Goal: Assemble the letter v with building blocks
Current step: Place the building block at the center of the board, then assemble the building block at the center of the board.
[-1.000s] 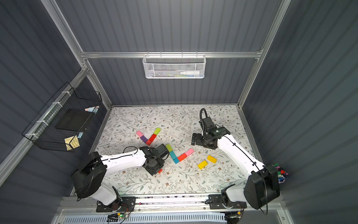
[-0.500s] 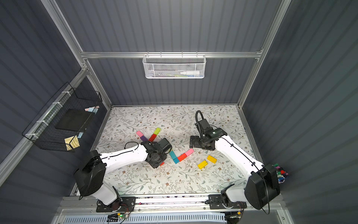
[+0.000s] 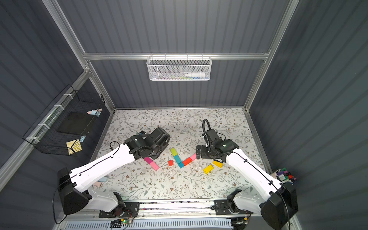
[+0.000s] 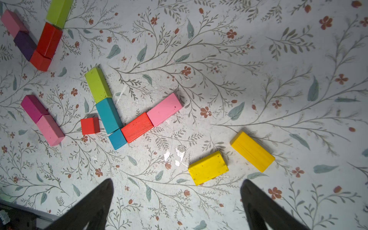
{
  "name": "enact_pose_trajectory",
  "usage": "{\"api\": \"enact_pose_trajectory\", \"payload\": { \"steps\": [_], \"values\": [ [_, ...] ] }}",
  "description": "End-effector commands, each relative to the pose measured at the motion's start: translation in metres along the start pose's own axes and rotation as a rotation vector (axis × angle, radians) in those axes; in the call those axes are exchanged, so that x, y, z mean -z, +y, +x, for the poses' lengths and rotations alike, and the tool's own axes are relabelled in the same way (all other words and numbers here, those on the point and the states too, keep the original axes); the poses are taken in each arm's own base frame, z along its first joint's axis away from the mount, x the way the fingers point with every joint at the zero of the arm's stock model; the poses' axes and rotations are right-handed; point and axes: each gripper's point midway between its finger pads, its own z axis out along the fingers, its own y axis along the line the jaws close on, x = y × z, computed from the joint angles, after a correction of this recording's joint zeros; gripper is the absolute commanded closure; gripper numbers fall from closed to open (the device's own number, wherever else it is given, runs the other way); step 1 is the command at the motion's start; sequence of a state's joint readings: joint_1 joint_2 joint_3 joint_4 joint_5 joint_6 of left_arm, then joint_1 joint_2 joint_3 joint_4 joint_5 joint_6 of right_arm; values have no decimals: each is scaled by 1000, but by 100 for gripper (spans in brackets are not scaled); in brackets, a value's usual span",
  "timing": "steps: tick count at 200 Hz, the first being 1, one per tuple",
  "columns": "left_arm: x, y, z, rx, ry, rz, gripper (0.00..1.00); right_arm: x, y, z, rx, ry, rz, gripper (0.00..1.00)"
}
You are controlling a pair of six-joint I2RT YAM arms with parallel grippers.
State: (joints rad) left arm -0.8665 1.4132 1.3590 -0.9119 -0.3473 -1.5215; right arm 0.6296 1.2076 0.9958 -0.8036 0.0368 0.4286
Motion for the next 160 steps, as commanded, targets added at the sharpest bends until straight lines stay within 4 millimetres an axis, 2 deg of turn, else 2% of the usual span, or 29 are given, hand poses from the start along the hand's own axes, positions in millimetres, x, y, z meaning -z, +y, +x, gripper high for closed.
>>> {"api": "enact_pose_trajectory", "payload": {
  "steps": [1,27,45,53,65,71,90,105,116,132,147,160],
  "values": [
    [43,-32,-48,98,-166,123,43,-14,17,11,101,55,42,1],
    [78,-68,-87,89,-342,214,41,-25,47,23,141,104,53,2],
    [112,-92,-119,71,-505,293,37,-35,76,26,132,113,-28,10],
    [125,-96,-132,62,-574,308,31,-39,90,26,139,115,-60,15],
    [148,-100,-157,74,-675,328,31,-43,105,25,152,132,-54,18],
    [160,-110,-165,50,-704,362,28,-45,114,24,169,137,-46,19],
    [194,-151,-174,-136,-754,536,8,-53,139,24,228,173,-1,24],
    [218,-170,-175,-263,-789,660,9,-67,159,32,261,231,-1,29],
    [234,-171,-184,-283,-832,690,9,-77,172,39,280,271,3,29],
    [243,-172,-202,-309,-893,670,9,-88,176,45,287,316,63,29],
    [237,-178,-213,-359,-912,621,8,-93,178,49,292,339,88,30],
    [227,-187,-213,-405,-900,607,7,-95,183,51,292,343,65,35]
  ]
}}
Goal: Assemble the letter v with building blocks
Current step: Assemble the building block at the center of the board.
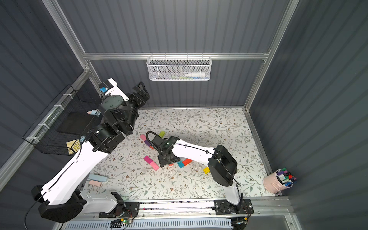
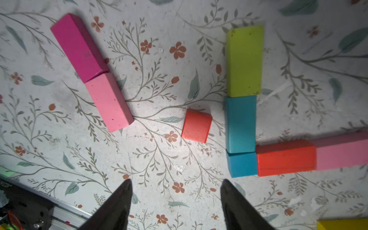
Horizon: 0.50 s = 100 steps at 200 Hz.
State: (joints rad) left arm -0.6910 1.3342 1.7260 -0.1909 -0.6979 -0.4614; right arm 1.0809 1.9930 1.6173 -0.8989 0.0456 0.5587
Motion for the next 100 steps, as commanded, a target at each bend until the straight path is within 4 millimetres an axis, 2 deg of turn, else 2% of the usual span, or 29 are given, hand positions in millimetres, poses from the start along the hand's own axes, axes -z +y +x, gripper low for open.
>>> {"api": "enact_pose_trajectory", "payload": {
  "steps": [1,38,60,79,100],
  "values": [
    [-15,-16,-11,-144,-24,59,7,0,-7,17,-21,76,44,35],
    [-25,-36,17,-104,42,199,7,-11,-2,13,0,88,44,42],
    [-28,-35,28,-104,60,211,6,-19,-2,12,9,98,51,44],
    [-24,-36,33,-103,80,242,7,-23,-3,9,17,93,61,44],
    [-18,-28,35,-77,86,240,7,-28,-4,4,21,89,64,47]
  ]
}}
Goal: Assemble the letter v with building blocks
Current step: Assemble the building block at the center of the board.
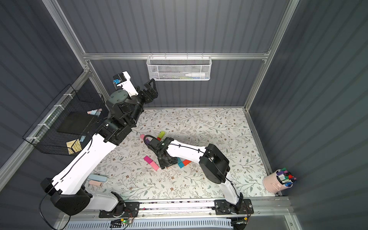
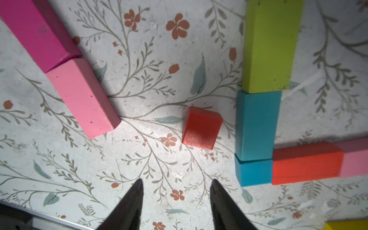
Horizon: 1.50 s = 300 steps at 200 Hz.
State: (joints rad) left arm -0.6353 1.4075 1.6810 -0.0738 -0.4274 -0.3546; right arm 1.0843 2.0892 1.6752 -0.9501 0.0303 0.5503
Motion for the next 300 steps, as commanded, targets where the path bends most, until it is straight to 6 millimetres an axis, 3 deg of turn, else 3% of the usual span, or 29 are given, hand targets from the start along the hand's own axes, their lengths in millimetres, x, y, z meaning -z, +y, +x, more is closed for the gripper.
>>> {"api": "enact_pose_trajectory", "payload": {
  "steps": [1,45,77,244,300],
  "values": [
    [13,-2,-10,33,-24,51,7,-4,-5,-4,4,8,25,47],
    [14,12,-1,18,-8,16,7,-11,-12,-9,-1,31,18,47],
    [11,11,3,17,1,27,6,-16,-18,-14,-9,46,7,47],
    [5,30,16,-9,16,-30,3,-38,-10,-12,21,104,-12,49],
    [5,36,18,-11,18,-40,3,-45,-9,-16,36,107,-5,56]
  ]
}}
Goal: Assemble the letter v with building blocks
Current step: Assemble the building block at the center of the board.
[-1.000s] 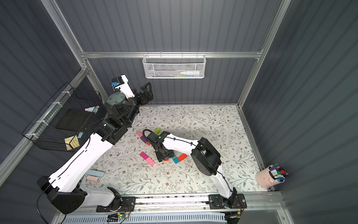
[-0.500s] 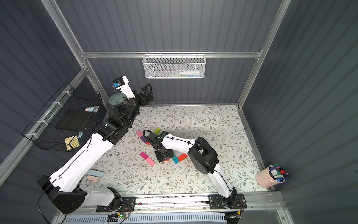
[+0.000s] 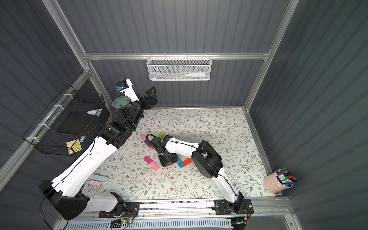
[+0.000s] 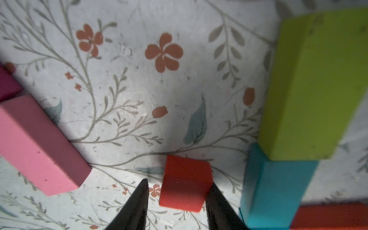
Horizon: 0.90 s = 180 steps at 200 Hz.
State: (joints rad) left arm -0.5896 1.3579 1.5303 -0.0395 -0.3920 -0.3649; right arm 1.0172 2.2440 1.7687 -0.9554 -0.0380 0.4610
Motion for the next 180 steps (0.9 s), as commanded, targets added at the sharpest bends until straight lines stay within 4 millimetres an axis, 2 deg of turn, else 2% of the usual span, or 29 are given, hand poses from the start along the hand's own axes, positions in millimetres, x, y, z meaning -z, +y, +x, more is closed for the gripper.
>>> {"api": "enact_pose_trajectory", "payload": {
  "steps": [1,33,64,127,180],
  "values": [
    [7,5,-11,13,-29,-5,3,-4,0,0,14,17,12,57],
    [7,10,-9,8,-28,-17,2,-5,0,3,16,37,13,68],
    [8,13,-9,6,-29,-23,2,-4,-3,17,22,63,5,79],
    [7,16,-4,5,-19,-20,2,7,7,39,87,68,-18,79],
    [9,20,-8,3,-28,-27,2,7,28,40,126,63,-30,78]
  ]
}}
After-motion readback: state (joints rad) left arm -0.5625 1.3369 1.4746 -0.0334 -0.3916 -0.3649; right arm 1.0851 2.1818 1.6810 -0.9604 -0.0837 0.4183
